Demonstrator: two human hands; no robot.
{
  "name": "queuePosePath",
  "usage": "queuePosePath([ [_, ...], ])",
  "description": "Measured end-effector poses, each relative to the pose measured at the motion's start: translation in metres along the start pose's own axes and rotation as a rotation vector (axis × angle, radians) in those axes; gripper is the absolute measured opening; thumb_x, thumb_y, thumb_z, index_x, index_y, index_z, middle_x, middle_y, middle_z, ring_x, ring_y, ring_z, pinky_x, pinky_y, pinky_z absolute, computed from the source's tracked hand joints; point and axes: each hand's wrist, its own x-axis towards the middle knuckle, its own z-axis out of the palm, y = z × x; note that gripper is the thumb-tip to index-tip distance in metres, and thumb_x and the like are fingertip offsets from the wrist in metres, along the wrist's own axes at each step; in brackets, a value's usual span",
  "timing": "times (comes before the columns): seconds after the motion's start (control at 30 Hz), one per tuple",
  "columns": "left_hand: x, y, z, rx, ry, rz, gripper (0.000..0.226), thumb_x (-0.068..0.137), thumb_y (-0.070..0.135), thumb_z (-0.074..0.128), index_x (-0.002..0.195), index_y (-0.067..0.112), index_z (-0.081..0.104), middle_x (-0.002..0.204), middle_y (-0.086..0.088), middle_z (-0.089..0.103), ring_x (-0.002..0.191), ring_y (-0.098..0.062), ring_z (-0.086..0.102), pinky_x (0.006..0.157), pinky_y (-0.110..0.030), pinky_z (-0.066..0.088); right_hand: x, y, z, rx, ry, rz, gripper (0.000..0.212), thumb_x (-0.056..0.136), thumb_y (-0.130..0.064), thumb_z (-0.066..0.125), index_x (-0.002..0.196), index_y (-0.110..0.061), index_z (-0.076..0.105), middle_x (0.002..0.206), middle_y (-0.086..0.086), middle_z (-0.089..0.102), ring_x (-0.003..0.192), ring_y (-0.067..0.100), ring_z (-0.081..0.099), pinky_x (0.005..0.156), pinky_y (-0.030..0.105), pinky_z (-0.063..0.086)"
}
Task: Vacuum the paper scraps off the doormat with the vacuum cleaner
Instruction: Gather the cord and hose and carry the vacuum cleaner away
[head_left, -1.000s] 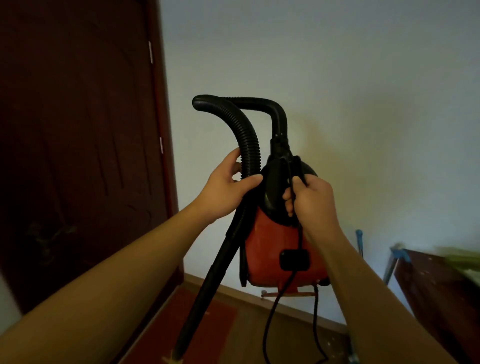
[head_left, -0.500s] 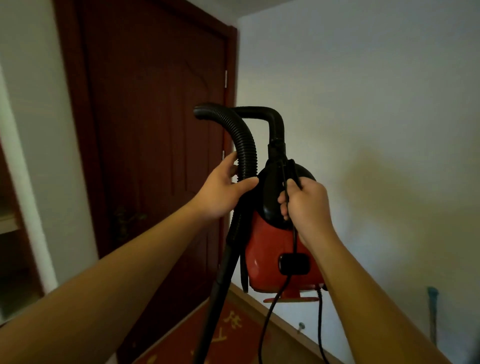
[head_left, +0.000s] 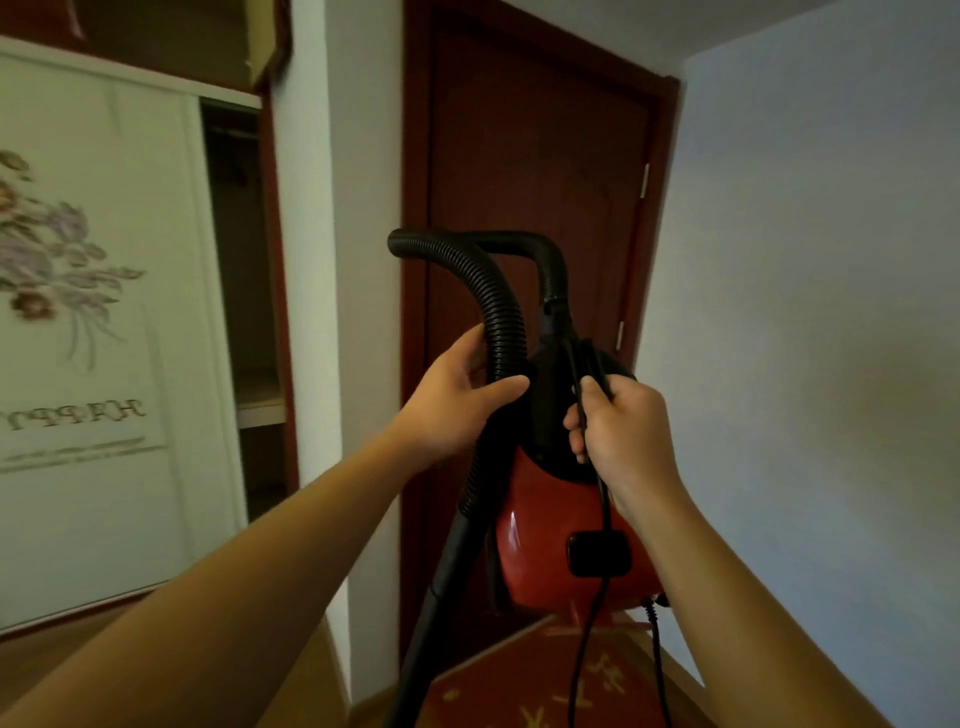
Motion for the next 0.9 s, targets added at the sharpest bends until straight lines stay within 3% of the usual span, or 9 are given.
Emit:
queuePosePath([
  [0.2, -0.059, -0.013, -0.142, 0.020, 0.136, -0.114, 0.048, 0.097, 0.017, 0.067, 0.138, 0.033, 0.049, 0.121, -0.001, 0.068, 0.107, -0.025, 0.070, 0.076, -0.034, 0.062, -0.036, -0.032, 0.135, 0.097, -0.115, 0.019, 0.038, 0.105, -0.018, 0.045, 0.077, 0.002, 0.061, 0.057, 0.006, 0.059, 0.041, 0.011, 0.051, 0.043, 0.028, 0.043],
  [0.37, -0.102, -0.019, -0.246, 0.066, 0.250, -0.138, 0.057, 0.095, 0.013, 0.069, 0.146, 0.025, 0.047, 0.112, 0.000, 0.068, 0.096, -0.015, 0.072, 0.072, -0.028, 0.059, -0.062, -0.058, 0.244, 0.170, -0.219, 0.022, 0.035, 0.104, -0.016, 0.045, 0.078, 0.000, 0.061, 0.058, 0.004, 0.058, 0.040, 0.009, 0.050, 0.041, 0.026, 0.042],
  [0.43, -0.115, -0.019, -0.281, 0.081, 0.294, -0.148, 0.051, 0.095, 0.010, 0.068, 0.140, 0.027, 0.051, 0.107, 0.002, 0.070, 0.088, -0.010, 0.073, 0.066, -0.023, 0.057, -0.068, -0.067, 0.284, 0.192, -0.263, 0.018, 0.037, 0.104, -0.015, 0.046, 0.073, -0.002, 0.060, 0.056, 0.004, 0.057, 0.040, 0.010, 0.050, 0.040, 0.026, 0.042],
  [0.57, -0.135, -0.025, -0.343, 0.142, 0.395, -0.158, 0.045, 0.096, 0.007, 0.066, 0.122, 0.042, 0.056, 0.109, -0.002, 0.072, 0.091, -0.014, 0.073, 0.065, -0.022, 0.055, -0.071, -0.076, 0.360, 0.226, -0.352, 0.004, 0.041, 0.103, -0.016, 0.048, 0.065, -0.006, 0.059, 0.048, 0.001, 0.056, 0.038, 0.012, 0.050, 0.040, 0.026, 0.042],
  [0.73, -0.154, -0.055, -0.404, 0.222, 0.530, -0.240, 0.050, 0.096, 0.008, 0.066, 0.120, 0.050, 0.054, 0.107, 0.003, 0.073, 0.090, -0.011, 0.073, 0.065, -0.022, 0.055, -0.069, -0.067, 0.445, 0.298, -0.480, 0.018, 0.039, 0.103, -0.018, 0.048, 0.069, -0.004, 0.062, 0.051, 0.002, 0.059, 0.041, 0.013, 0.053, 0.043, 0.027, 0.045],
  [0.9, -0.148, -0.097, -0.458, 0.271, 0.643, -0.312, 0.049, 0.096, 0.004, 0.064, 0.123, 0.044, 0.056, 0.106, 0.002, 0.072, 0.086, -0.011, 0.072, 0.062, -0.020, 0.055, -0.048, -0.045, 0.532, 0.376, -0.592, 0.056, 0.040, 0.103, -0.018, 0.048, 0.070, -0.001, 0.062, 0.053, 0.005, 0.059, 0.041, 0.014, 0.052, 0.045, 0.030, 0.045],
])
